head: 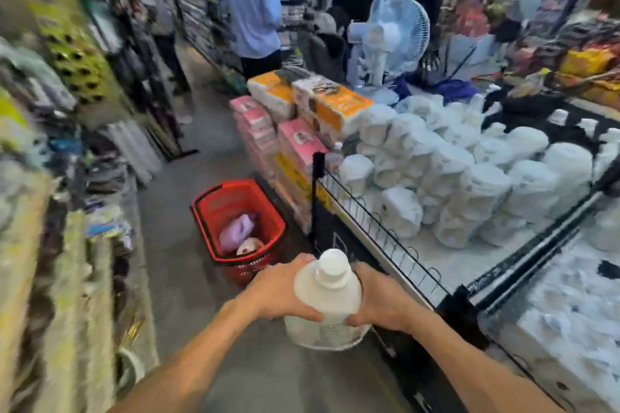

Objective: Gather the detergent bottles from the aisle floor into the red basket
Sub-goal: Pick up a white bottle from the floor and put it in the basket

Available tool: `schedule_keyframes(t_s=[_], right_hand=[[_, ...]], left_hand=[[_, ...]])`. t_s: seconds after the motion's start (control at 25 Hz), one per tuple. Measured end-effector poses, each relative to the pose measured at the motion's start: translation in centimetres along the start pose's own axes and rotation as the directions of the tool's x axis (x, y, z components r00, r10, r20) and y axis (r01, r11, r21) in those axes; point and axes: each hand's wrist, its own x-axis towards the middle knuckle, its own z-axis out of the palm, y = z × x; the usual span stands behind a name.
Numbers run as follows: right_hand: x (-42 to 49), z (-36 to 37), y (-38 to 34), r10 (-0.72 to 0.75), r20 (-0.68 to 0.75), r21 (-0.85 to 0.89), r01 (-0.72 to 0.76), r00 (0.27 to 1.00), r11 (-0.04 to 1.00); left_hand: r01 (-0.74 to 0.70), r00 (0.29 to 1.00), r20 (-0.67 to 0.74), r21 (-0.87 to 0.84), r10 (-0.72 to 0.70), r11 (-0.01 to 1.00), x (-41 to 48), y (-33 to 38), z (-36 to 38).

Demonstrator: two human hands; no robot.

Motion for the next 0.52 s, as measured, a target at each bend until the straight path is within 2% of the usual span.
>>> schedule_keyframes(t_s=[0.24,0.52], right_hand=[[14.6,0.1,-8.8,-0.208,0.138,-0.017,0.213,0.968,0.977],[30.7,-0.5,-12.5,-0.36,0.237,-0.033,0.378,0.902,0.925]], left_hand=[[0.221,0.961,-0.141,-0.115,-0.236,0.968,0.1,-10.6,-7.3],[0.365,0.909,-0.167,-0.128,-0.383,0.922,7.1,-19.0,-13.0]])
